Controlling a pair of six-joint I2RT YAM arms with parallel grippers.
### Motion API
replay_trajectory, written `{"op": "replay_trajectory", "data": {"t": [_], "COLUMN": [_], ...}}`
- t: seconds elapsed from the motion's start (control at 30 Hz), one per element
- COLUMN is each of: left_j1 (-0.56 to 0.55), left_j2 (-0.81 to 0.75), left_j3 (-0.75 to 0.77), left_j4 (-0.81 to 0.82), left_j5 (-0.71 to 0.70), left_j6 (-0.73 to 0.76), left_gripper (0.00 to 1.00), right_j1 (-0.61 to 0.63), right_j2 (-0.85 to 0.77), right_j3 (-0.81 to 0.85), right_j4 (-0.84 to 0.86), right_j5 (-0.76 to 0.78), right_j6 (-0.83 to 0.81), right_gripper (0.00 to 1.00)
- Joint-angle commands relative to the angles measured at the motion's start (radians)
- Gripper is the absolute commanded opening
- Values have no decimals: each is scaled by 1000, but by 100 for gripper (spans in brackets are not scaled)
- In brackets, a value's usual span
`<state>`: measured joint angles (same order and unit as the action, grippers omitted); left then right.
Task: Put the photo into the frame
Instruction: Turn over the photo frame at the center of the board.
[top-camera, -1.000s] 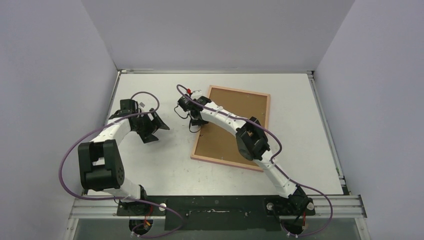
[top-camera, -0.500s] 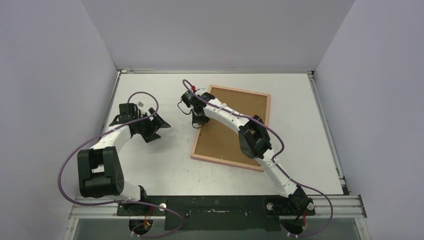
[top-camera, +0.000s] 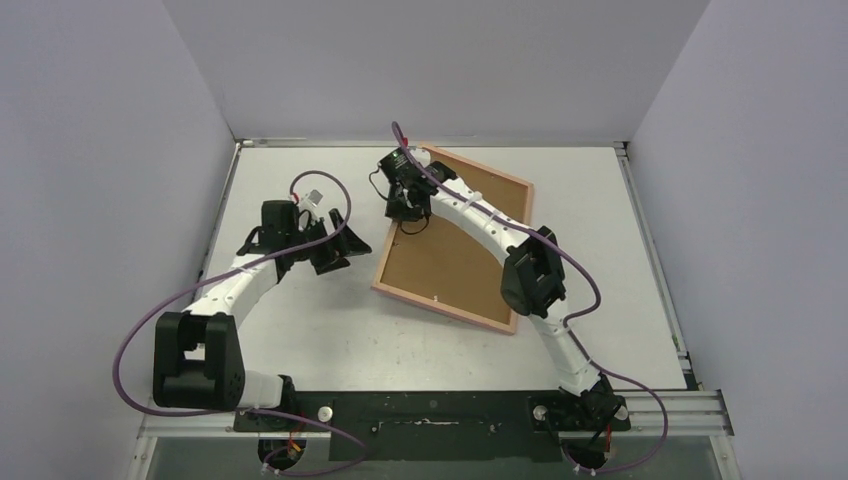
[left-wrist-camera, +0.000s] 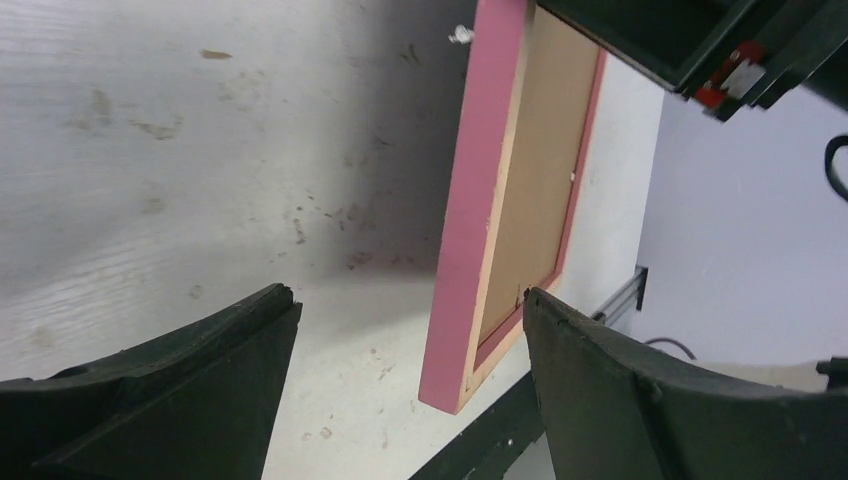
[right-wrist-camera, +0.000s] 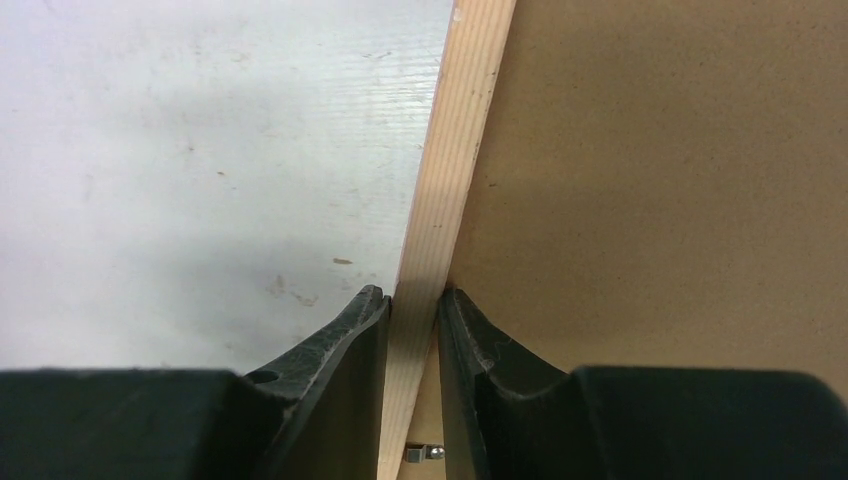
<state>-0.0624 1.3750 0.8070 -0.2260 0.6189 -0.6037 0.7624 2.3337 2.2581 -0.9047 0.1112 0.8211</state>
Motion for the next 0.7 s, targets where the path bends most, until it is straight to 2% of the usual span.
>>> {"op": "replay_trajectory", "data": {"t": [0.0, 0.1, 0.2, 0.4, 0.57, 0.67], "left_j1": [-24, -39, -53, -56, -59, -70], "left_j2": [3, 32, 74, 130, 163, 203], "left_j3": [-5, -4, -5, 17, 30, 44], "left_j4": [110, 205, 263, 248, 323, 361], "left_j5": [145, 227, 252, 274, 302, 328], "left_j6": [38, 1, -44, -59, -121, -152], "left_gripper": [81, 81, 78, 72, 70, 63], "right_j1": [2, -3, -7, -30, -41, -41], "right_j2": [-122, -142, -161, -186, -197, -208], "right_j3": [-14, -39, -57, -93, -91, -99], "right_j4": [118, 143, 167, 230, 261, 282], "right_j5": [-62, -90, -103, -148, -174, -178], "right_j6": [40, 63, 82, 128, 160, 179], "right_gripper": [0, 0, 0, 0, 0, 0]}}
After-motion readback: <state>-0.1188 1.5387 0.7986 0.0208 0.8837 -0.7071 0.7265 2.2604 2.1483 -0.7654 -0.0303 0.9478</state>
